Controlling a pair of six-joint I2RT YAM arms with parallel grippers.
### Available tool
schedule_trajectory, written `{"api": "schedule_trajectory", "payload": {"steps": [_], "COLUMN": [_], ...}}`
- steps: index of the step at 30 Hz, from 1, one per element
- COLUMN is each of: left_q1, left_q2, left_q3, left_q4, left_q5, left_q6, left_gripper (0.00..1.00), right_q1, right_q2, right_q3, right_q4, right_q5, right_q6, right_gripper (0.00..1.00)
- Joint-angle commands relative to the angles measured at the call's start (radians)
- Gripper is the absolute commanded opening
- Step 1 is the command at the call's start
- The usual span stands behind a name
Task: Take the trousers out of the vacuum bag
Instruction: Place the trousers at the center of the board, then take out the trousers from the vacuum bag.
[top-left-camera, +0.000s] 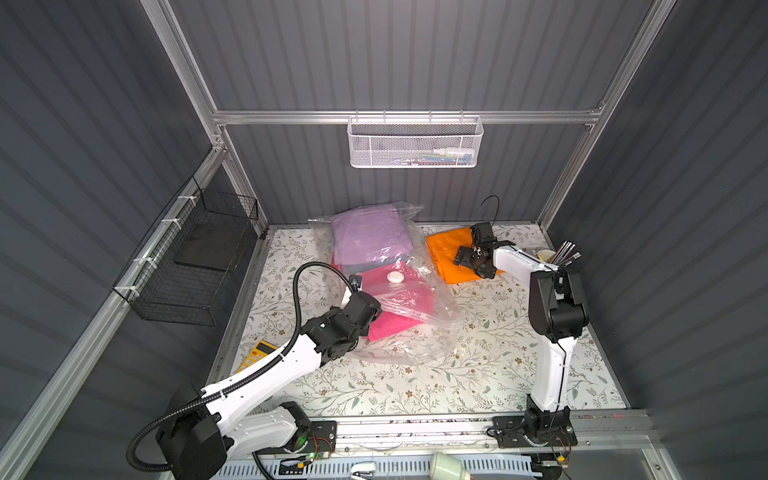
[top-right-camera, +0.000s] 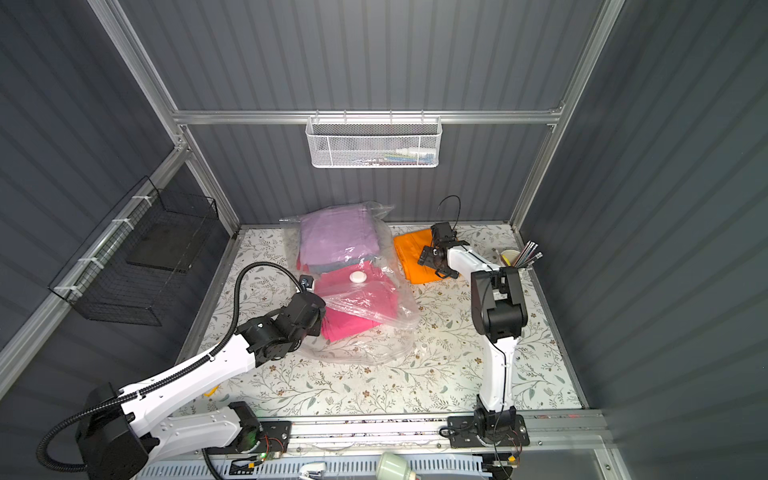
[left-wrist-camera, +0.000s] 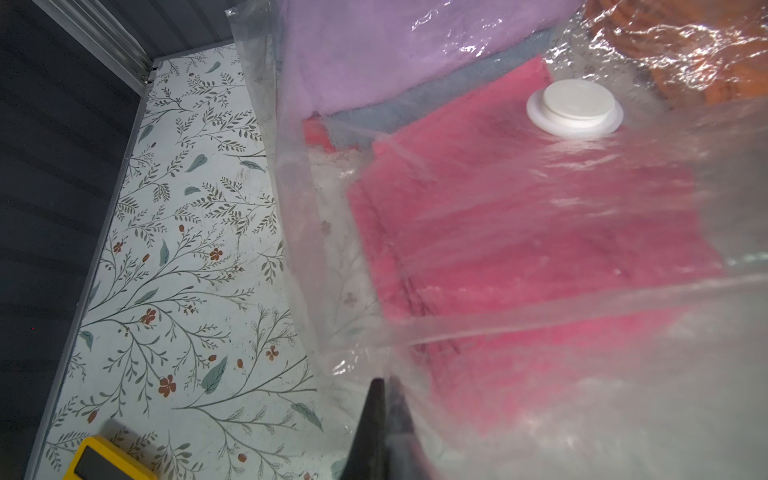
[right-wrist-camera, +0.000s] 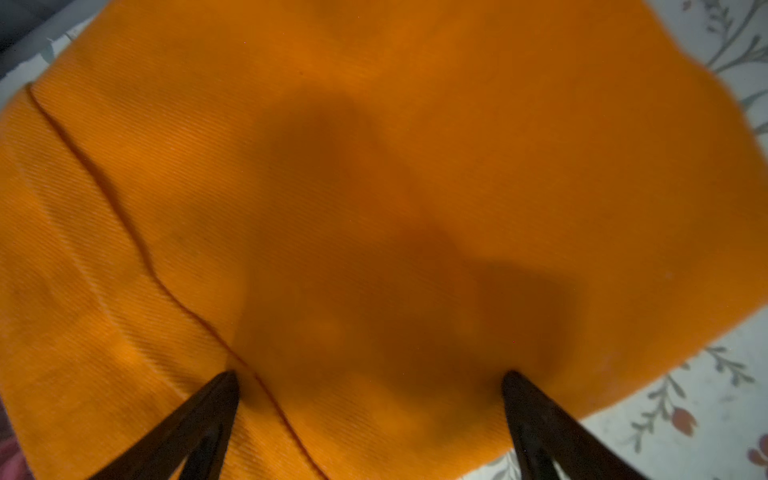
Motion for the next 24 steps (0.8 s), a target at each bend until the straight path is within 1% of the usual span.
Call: {"api": "schedule_trajectory", "payload": {"steps": [1,4,7,9,12,13,15,18,22,24], "left_q1": [0.007,0.007,0.009,0.007,0.008,0.007,0.007,0.008,0.008,0.008], "left_q2": [-0.013,-0.002,0.012,0.037,0.076,0.079,0.077,0.065,0.072,0.082], "left_q3": [0.007,0.007,0.007,0.023,0.043,0.041,0.035,0.016,0.01,0.018], "left_q4": [-0.005,0.017,0.043,0.049,0.048,0.053,0.063,0.087,0.105,0.103], "left_q5": [-0.016,-0.006,0.007,0.018,0.03,0.033,0.041,0.053,0.053,0.053], "left_q6": [-0.01,-0.001,0.01,0.019,0.021,0.018,0.007,0.0,0.018,0.023], "left_gripper": [0.0,0.0,0.0,0.0,0.0,0.0,0.0,0.0,0.0,0.0], "right_q1": [-0.001,0.002,0.003,0.007,0.016,0.022,0.041,0.058,0.076,0.098], "right_q2": [-0.122,-0.301,-0.51,-0.652,-0.818,-0.857,-0.934,-1.019,-1.081,-1.113], "right_q3": [-0.03,-0.168,-0.378,-0.547,-0.777,-0.826,-0.892,-0.931,-0.949,-0.936], "right_q4": [0.032,0.109,0.24,0.368,0.57,0.6,0.6,0.564,0.524,0.472], "right_q5": [-0.036,-0.074,-0.143,-0.19,-0.258,-0.269,-0.261,-0.264,-0.276,-0.269], "right_q6": [-0.02,0.005,0.063,0.115,0.196,0.211,0.24,0.267,0.286,0.292], "right_gripper": [0.99,0.99,0.99,0.99,0.99,0.99,0.99,0.99,0.99,0.99]}}
